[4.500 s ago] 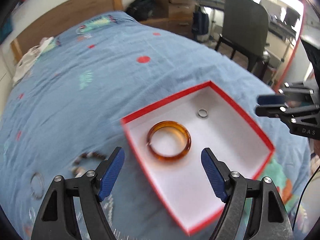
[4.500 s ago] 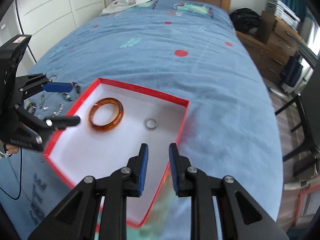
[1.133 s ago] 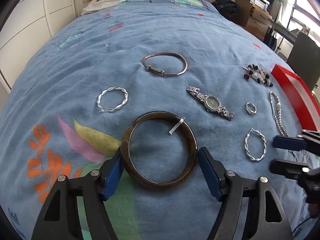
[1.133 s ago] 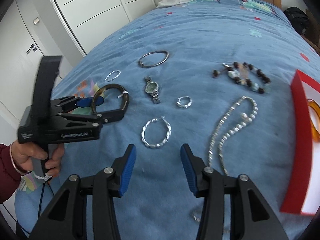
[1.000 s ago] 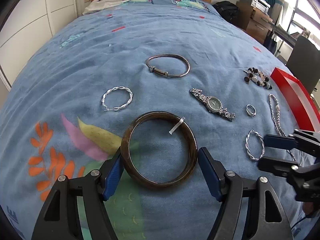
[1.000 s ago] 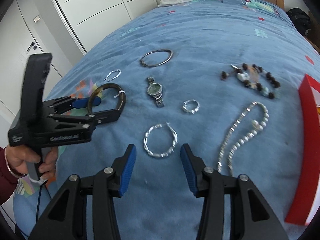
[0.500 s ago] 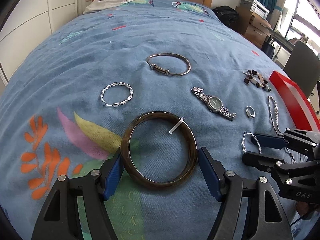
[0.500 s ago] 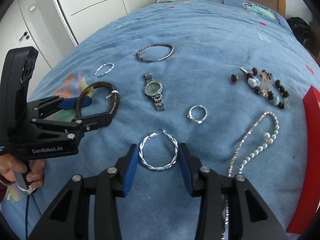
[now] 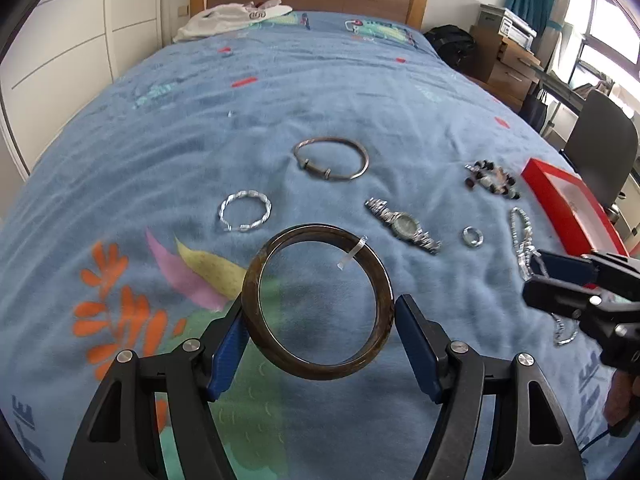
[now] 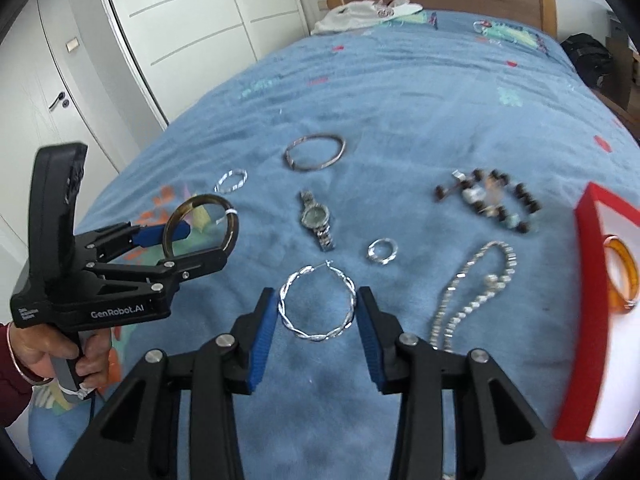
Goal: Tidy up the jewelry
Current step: 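Carry the dark bangle and silver hoop into the red box and release both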
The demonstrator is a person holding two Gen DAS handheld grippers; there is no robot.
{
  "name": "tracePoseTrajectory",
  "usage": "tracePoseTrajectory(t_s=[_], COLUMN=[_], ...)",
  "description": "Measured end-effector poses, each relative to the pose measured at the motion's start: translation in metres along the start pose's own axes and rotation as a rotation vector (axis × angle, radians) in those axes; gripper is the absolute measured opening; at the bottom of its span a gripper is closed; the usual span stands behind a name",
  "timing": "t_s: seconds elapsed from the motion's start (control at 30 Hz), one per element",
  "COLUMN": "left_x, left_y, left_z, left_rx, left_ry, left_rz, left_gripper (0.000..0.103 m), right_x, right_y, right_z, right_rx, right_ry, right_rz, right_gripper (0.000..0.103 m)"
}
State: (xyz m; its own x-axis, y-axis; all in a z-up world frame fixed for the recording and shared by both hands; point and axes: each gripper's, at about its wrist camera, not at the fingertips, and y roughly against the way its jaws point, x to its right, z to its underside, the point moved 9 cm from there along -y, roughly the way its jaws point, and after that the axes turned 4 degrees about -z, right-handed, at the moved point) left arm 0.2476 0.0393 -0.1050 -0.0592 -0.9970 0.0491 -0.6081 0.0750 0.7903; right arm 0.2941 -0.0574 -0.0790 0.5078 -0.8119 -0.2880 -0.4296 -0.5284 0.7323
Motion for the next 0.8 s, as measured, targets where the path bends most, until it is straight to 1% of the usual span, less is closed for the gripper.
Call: tracePoseTrajectory(t_s=[0.2, 0.37, 0.47, 0.6, 0.67, 0.8], left_x=[0.024, 0.063, 0.098, 0.148, 0.177, 0.230], left_y=[0.023, 0.037, 0.041, 0.040, 0.037, 0.030], left_z=[-0.017, -0.034, -0.042, -0.050, -0.053, -0.059], left_rx=[0.034, 0.057, 0.066, 0.063, 0.054, 0.041], left_ry=[-0.026, -0.050, -0.081, -0.125, -0.148, -0.204], left_rz=[0.027, 0.079, 0.118, 0.178, 0.215, 0.266], left_gripper=[0.070, 0.070, 0.070, 0.070, 0.070, 0.070], right_x=[0.027, 0.070, 0.100, 0.142, 0.161, 0.197], right_y=[0.050, 0.101, 0.128, 0.156, 0.164, 0.175], right_z=[-0.003, 0.002, 0.008, 0.021, 0.028, 0.035], right_rx=[0.061, 0.103, 0.114, 0.106, 0.100, 0.086], right_ry=[-0.031, -0.075, -0.100, -0.128, -0.150, -0.174], right_rz=[0.048, 0.128, 0.180, 0.235, 0.246, 0.263], right_gripper=[0.038, 0.038, 0.038, 0.038, 0.038, 0.038])
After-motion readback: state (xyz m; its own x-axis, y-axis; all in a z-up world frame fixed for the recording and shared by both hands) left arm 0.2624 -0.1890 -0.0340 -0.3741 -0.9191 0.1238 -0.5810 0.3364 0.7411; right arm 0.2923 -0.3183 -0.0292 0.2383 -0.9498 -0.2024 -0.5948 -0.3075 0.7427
